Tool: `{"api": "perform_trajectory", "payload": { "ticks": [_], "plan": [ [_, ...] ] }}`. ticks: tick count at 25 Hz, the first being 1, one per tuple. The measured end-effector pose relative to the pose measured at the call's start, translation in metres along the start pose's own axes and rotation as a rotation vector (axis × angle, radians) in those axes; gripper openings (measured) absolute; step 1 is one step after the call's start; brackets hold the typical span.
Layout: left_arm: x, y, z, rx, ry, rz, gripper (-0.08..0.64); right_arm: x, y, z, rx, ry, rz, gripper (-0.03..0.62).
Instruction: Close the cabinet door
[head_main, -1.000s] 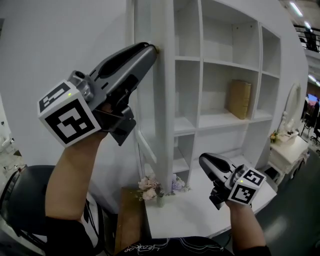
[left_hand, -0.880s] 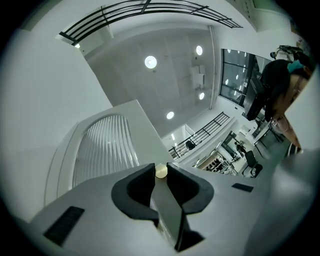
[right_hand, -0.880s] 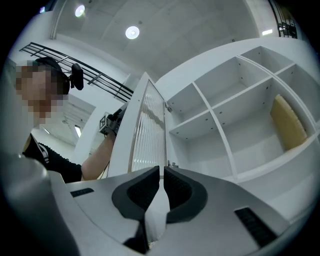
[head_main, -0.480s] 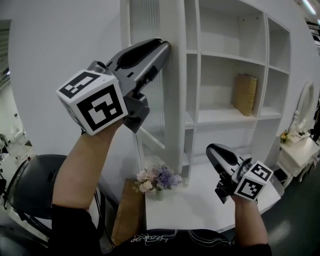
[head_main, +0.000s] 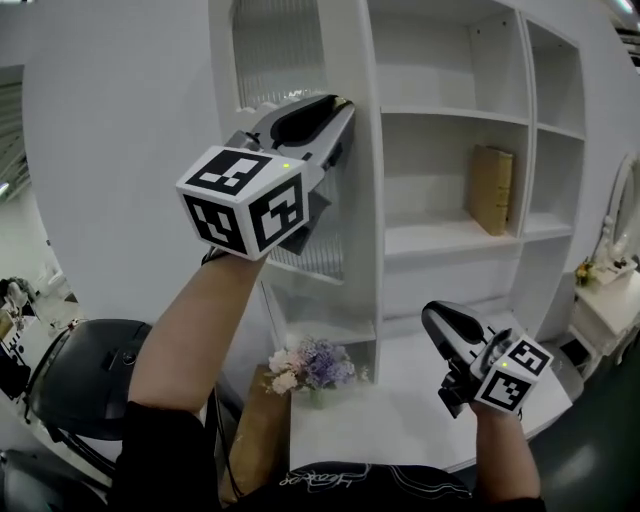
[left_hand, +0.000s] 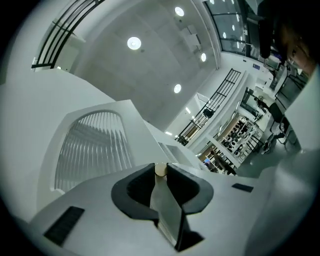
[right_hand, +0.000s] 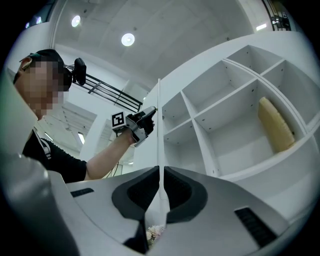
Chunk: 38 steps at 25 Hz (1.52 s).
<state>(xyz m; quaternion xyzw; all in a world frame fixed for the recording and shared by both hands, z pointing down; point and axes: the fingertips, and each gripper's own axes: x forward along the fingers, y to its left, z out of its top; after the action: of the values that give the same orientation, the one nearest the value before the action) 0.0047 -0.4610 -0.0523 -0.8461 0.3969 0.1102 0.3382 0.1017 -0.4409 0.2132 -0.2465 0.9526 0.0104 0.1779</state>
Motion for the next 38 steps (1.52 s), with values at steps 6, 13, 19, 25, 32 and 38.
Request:
{"api": "perform_trajectory", "payload": {
  "ticks": [6,13,19,25,32,38],
  "plan": [
    [0.032,0.001,-0.022,0.087,0.06,0.072,0.087,-0.021,-0.023,0.007,0.03,-0.023,0.004,0.057],
    [0.057,0.006,-0.041,0.168,0.103,0.111,0.087,-0.027,-0.044,0.01,0.021,-0.018,0.023,0.057],
    [0.072,0.011,-0.055,0.219,0.133,0.16,0.087,-0.025,-0.058,0.008,0.016,-0.001,0.045,0.057],
    [0.084,0.016,-0.066,0.25,0.171,0.182,0.087,-0.025,-0.07,0.004,0.015,0.017,0.057,0.057],
    [0.102,0.027,-0.083,0.299,0.215,0.212,0.087,-0.031,-0.082,0.005,0.006,0.026,0.056,0.057],
    [0.114,0.035,-0.095,0.329,0.235,0.234,0.087,-0.034,-0.097,0.003,0.012,0.031,0.053,0.057]
  ]
}}
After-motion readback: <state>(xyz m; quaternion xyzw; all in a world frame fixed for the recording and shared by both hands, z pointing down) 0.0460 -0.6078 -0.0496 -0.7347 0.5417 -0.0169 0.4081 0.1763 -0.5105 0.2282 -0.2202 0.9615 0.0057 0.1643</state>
